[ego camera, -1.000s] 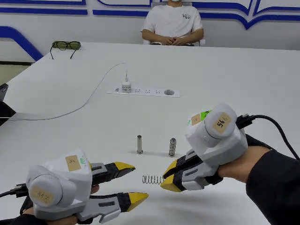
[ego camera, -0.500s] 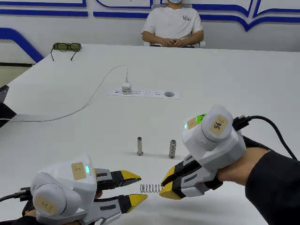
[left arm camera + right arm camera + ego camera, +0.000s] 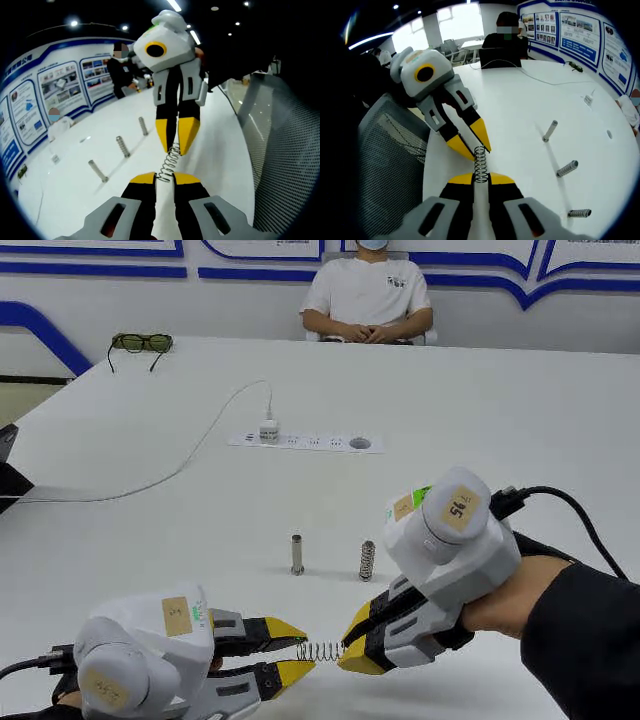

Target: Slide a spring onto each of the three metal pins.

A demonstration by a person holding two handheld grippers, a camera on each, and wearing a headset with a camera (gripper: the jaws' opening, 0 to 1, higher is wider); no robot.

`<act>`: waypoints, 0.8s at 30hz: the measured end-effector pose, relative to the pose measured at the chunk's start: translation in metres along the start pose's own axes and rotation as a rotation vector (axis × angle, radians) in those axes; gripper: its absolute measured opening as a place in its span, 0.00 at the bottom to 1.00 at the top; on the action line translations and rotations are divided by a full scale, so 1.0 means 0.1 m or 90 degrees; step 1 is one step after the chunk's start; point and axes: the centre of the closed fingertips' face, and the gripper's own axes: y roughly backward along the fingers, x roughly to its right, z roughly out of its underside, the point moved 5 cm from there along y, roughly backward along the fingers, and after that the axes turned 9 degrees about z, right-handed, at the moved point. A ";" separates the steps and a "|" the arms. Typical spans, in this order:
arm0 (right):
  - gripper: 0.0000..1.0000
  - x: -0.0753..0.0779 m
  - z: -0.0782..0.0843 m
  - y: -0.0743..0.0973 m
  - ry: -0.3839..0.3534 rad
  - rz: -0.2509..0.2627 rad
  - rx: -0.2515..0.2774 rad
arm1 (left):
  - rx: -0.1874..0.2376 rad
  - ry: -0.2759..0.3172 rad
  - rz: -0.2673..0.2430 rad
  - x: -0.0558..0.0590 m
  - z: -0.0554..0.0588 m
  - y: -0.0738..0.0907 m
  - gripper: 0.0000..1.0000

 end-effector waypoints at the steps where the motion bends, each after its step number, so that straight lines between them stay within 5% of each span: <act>1: 0.12 0.00 0.00 0.00 0.000 -0.001 0.000 | -0.001 -0.001 0.001 0.00 0.00 0.00 0.13; 24: 0.11 -0.03 -0.29 0.07 0.026 0.013 0.041 | -0.002 0.009 0.004 0.02 0.02 -0.03 0.11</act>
